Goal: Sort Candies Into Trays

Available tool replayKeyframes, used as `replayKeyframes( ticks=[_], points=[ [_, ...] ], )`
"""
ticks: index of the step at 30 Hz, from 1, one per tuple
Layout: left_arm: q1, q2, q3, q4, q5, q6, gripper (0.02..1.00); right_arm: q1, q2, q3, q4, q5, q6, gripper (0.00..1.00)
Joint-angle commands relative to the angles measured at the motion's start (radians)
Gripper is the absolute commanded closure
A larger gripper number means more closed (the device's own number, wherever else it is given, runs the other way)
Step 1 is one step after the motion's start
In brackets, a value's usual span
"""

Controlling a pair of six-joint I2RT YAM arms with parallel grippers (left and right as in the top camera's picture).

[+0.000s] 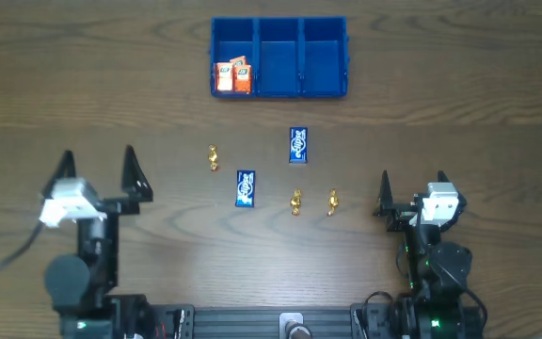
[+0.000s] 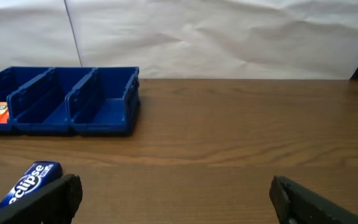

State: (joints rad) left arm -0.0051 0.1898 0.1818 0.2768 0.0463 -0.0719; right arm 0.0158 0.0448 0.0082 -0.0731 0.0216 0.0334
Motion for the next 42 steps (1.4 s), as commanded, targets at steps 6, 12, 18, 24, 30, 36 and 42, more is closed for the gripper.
replayKeyframes(
  ticks=[6,12,18,24,30,36,42],
  points=[
    [0.022,-0.150,-0.177,0.021,0.056,0.017,0.018,-0.003,-0.006,0.000,-0.009,-0.002,-0.005,0.003],
    [0.039,-0.187,-0.177,-0.193,0.048,0.016,0.020,-0.003,-0.006,0.000,-0.009,-0.002,-0.005,0.003],
    [0.038,-0.177,-0.176,-0.345,0.043,0.016,0.020,-0.003,-0.006,0.000,-0.009,-0.002,-0.005,0.003],
    [0.038,-0.177,-0.176,-0.349,0.040,0.016,0.020,-0.003,-0.006,0.000,-0.009,-0.002,-0.005,0.003],
    [0.038,-0.177,-0.176,-0.349,0.040,0.016,0.023,-0.003,-0.006,0.000,0.032,0.067,-0.055,0.003],
    [0.038,-0.177,-0.176,-0.349,0.040,0.016,0.023,-0.003,-0.006,0.000,0.031,0.124,-0.065,0.003],
    [0.038,-0.177,-0.176,-0.349,0.040,0.016,0.020,-0.003,-0.006,0.000,0.048,0.124,-0.065,0.003]
  ],
)
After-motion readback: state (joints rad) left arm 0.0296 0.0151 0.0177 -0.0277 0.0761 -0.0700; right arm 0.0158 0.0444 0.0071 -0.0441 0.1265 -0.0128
